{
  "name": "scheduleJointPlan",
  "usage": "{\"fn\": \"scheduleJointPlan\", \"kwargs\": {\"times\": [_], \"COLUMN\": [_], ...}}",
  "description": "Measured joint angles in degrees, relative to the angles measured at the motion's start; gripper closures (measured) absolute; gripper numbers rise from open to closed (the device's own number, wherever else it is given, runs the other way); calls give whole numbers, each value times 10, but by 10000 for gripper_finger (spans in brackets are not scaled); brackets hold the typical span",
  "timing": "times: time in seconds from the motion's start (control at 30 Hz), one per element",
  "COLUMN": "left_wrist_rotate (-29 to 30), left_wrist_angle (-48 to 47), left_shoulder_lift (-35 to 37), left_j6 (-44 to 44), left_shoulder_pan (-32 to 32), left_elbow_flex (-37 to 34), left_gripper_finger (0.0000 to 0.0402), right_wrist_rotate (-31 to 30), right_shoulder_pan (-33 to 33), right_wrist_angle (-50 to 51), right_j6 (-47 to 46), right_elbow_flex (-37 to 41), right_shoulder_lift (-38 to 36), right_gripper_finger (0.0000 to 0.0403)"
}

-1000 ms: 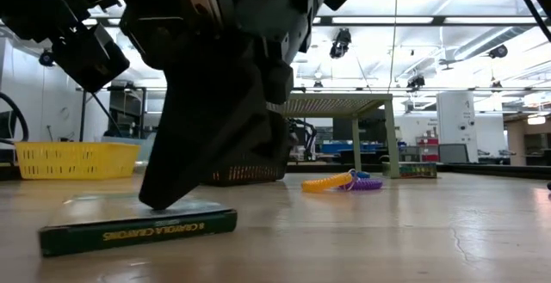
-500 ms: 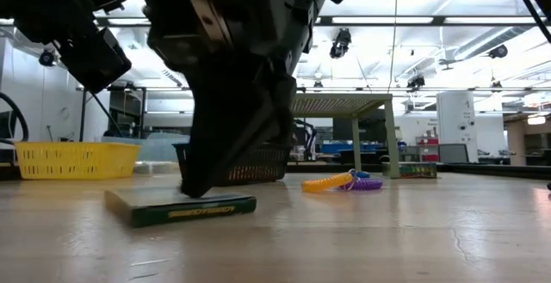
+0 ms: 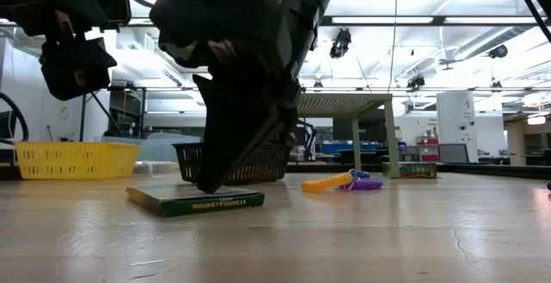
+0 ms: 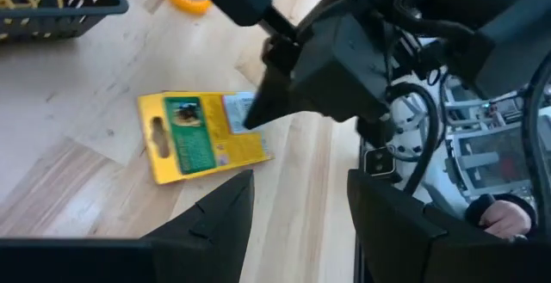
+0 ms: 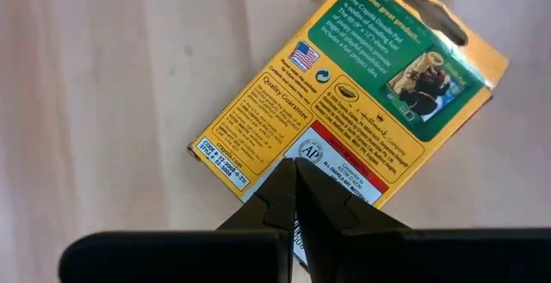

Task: Pick & Place Office Desk Supplies
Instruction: Put the bottom big crayon box into the transparent bin

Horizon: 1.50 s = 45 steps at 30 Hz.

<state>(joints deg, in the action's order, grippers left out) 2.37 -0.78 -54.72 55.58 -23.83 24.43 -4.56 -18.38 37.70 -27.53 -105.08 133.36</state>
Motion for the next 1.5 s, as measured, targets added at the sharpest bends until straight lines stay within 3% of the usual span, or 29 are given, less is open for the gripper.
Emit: {"fn": "scheduleJointPlan", "kwargs": {"times": [0.5,0.67,1.5], "left_wrist_rotate": [0,0,26], "left_wrist_angle": [0,0,-5], "left_shoulder_lift": [6,6,6], "left_j6": [11,15,50], "left_shoulder_pan": [0,0,1], "left_elbow_flex": [0,0,-1], "left_gripper_finger": [208,208,210], "right_wrist_rotate": [-3,-44,-30], "right_shoulder_pan": [-32,-32,-30], "right_wrist_angle": [7,7,-49], "right_j6": [-13,-21,-53], "right_elbow_flex": [0,11,78], "right_shoulder_lift": [-32,-25,-30], "right_gripper_finger": [394,394,394]}}
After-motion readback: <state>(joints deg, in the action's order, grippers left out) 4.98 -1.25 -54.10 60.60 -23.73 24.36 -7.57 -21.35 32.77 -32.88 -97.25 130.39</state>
